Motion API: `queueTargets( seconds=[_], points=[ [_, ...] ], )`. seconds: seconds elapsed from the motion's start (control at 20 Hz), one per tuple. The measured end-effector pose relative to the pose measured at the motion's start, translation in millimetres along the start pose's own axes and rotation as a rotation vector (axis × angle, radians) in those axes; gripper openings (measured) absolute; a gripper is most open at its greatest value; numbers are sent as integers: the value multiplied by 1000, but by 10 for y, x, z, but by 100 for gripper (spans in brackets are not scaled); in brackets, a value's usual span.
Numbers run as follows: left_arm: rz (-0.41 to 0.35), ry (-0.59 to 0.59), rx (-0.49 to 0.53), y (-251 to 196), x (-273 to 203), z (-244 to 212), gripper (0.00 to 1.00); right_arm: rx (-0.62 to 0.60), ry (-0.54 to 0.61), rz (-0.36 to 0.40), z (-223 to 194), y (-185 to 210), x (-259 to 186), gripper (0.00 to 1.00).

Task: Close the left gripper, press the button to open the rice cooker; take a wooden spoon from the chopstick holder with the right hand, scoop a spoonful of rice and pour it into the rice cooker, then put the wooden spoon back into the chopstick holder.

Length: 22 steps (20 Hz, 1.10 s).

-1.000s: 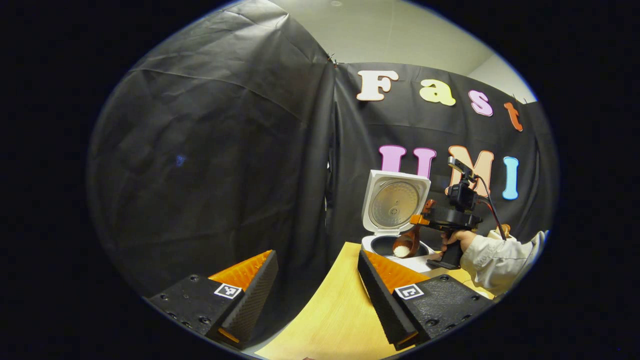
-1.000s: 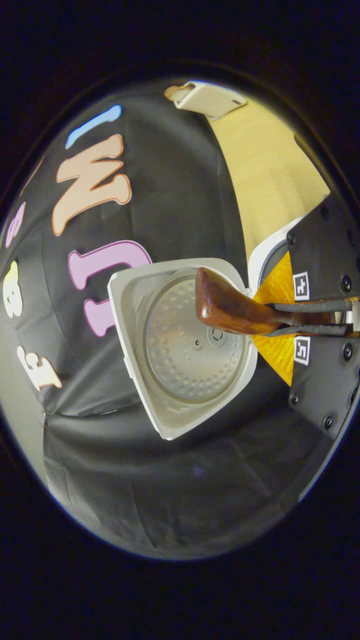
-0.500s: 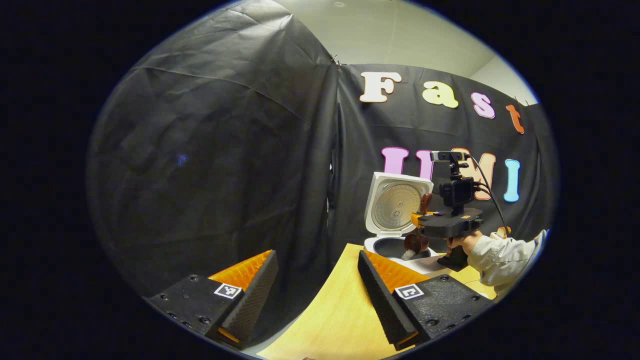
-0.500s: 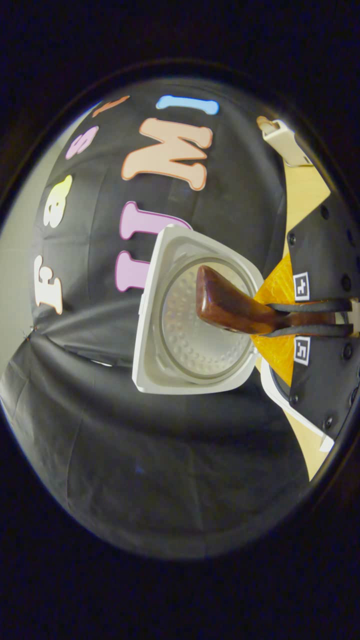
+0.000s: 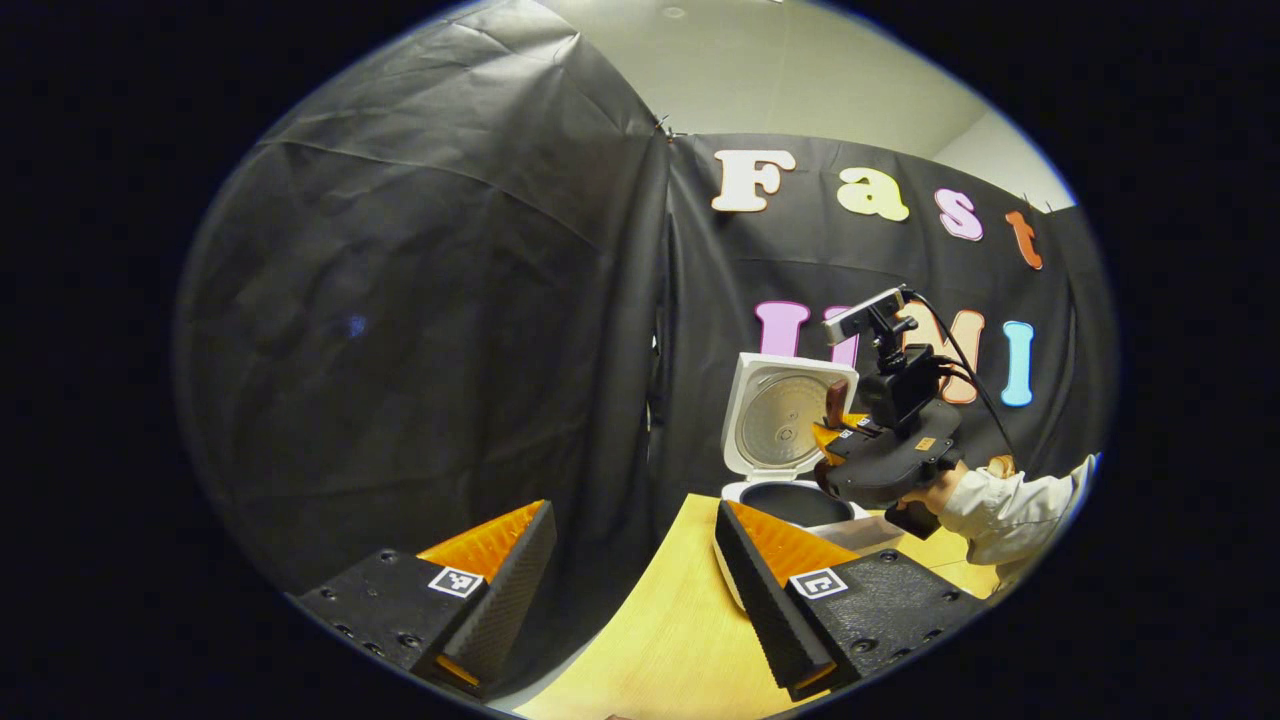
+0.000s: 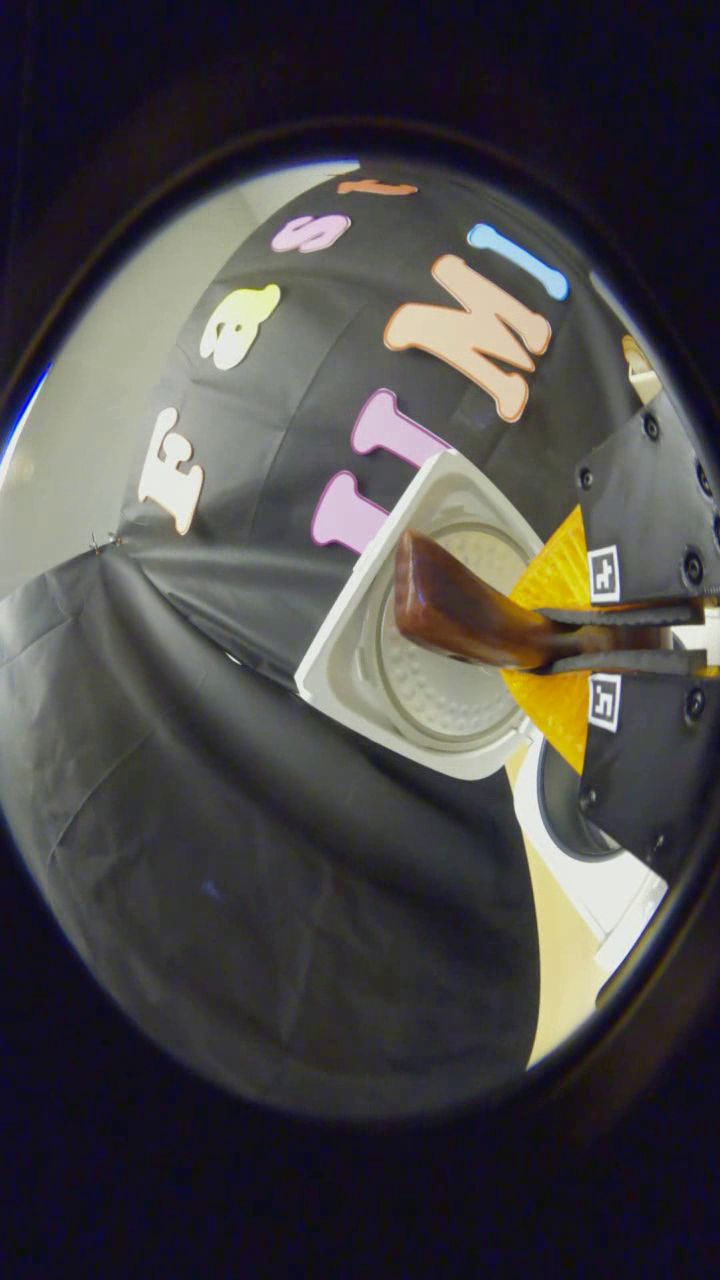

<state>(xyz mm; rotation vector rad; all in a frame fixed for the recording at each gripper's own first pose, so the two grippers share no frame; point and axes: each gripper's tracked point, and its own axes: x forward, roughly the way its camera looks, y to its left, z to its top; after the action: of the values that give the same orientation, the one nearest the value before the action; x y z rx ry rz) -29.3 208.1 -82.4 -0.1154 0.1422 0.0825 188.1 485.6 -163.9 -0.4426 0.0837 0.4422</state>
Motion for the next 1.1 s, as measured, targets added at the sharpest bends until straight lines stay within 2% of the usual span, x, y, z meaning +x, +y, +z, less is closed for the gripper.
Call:
queueTargets(
  seconds=[0.15,0.3,0.4,0.65,0.85,1.1],
  points=[
    [-27,-12,7,-100,91,58,92,157,40,-2,40,-179,-82,11],
    [-60,-35,22,-223,213,197,94,187,6,-18,267,-464,-326,10],
    [-96,-53,16,-376,345,326,92,219,-11,-21,357,-636,-505,10],
    [-182,-104,27,-813,536,591,92,307,-4,-53,362,-1180,-894,10],
    [-264,-117,21,-1287,531,658,92,353,-1,-127,254,-1822,-1428,10],
    [-339,-122,21,-1801,487,695,92,353,44,-252,-99,-2628,-2111,10]
  ],
)
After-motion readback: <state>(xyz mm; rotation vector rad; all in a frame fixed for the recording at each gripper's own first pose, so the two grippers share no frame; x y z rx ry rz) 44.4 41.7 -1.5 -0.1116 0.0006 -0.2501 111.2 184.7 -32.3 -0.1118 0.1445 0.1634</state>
